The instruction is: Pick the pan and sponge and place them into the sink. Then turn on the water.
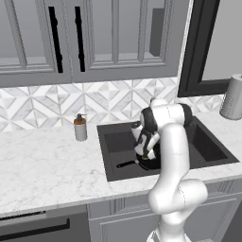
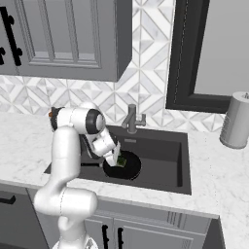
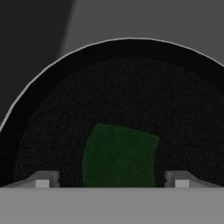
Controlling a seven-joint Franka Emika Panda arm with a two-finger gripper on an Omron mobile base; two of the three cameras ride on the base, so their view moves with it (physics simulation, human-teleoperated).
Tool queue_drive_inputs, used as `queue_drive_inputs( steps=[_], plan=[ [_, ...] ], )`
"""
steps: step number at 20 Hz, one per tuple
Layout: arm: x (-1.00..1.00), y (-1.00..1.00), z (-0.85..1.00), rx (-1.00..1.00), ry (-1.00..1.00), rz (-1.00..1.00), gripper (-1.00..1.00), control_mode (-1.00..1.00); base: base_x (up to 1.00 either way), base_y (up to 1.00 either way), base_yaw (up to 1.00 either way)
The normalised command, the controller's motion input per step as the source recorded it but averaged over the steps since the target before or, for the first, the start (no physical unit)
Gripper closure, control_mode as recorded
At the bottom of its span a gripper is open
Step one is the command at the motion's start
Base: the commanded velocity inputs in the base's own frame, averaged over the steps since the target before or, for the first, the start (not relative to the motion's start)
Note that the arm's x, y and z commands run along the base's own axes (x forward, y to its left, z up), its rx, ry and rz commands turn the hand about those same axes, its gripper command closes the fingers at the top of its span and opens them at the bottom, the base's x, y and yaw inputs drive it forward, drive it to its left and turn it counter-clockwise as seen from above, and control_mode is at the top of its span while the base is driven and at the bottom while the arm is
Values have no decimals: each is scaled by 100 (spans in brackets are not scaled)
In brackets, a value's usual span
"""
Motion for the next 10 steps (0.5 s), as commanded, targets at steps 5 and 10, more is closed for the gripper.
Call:
queue_drive_inputs(
  steps=[5, 10],
  plan=[
    [-15, 27, 42, -1, -15, -3, -100, -100, 0, 0, 0],
    [-41, 44, 63, -1, -16, 0, -100, -100, 0, 0, 0]
  ],
)
